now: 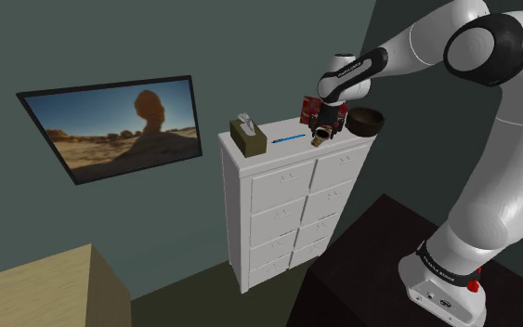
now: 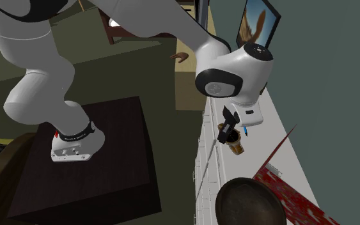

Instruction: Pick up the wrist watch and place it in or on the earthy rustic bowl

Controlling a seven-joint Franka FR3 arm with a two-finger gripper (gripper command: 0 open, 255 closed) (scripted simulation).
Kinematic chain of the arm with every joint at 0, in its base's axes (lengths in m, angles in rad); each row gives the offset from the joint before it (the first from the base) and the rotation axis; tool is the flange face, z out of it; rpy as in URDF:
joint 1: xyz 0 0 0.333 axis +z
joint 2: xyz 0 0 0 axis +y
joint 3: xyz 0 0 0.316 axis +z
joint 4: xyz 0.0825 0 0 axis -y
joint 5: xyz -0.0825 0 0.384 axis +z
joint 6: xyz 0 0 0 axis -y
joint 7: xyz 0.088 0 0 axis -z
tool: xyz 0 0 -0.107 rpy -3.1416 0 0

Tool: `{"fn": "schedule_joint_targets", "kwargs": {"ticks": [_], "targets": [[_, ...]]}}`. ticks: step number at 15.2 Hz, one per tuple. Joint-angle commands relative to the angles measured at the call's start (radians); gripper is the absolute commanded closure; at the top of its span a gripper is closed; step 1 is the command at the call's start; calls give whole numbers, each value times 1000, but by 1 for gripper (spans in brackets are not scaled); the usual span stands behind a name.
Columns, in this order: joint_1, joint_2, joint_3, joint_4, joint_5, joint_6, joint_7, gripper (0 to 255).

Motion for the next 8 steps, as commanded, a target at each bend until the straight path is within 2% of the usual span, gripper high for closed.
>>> {"fn": "schedule_joint_targets", "kwargs": {"ticks": [1, 8], "targets": [[0, 0, 0, -2, 0, -1, 0, 255], [2, -54, -3, 26, -8, -82, 5, 255]]}}
